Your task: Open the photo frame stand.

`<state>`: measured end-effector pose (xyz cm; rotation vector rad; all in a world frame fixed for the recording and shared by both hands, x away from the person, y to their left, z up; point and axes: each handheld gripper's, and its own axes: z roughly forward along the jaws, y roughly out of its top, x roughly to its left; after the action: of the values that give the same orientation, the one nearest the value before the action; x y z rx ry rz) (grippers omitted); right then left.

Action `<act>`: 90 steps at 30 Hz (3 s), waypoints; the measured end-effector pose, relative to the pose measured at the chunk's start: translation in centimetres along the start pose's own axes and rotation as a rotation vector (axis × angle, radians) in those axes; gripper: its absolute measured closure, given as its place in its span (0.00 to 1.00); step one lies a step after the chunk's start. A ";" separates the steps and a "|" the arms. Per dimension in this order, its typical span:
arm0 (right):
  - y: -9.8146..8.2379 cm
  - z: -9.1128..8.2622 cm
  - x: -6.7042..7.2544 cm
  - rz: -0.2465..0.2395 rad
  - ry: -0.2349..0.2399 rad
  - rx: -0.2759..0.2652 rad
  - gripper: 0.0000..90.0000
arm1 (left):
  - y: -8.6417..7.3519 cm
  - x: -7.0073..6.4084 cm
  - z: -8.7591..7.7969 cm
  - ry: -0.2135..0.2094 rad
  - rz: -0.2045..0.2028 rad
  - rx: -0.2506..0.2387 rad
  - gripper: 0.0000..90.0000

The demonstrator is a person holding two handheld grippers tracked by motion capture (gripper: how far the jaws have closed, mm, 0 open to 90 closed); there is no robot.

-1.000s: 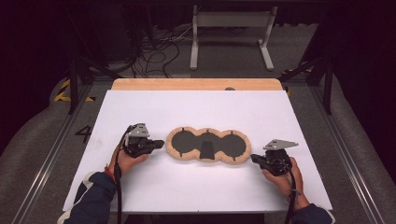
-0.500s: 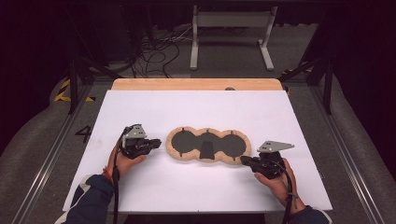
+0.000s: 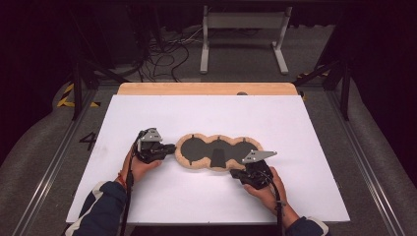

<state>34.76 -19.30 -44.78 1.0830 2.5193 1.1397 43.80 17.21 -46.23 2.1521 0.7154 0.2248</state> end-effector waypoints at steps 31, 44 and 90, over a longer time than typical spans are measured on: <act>1.1 -0.3 -0.6 -0.046 0.025 -0.028 0.95 | -1.0 -1.5 -2.9 -0.049 0.028 -0.044 0.85; 1.7 0.4 -0.3 0.021 0.125 -0.019 0.77 | -4.4 -4.1 -5.5 -0.027 0.013 -0.035 0.68; 0.9 0.6 -3.1 0.397 0.328 -0.028 0.62 | -4.8 -4.7 -5.2 -0.006 0.035 0.027 0.54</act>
<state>37.72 -20.67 -44.96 1.5510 2.5787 1.5621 35.98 20.35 -46.22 2.1915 0.6814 0.2283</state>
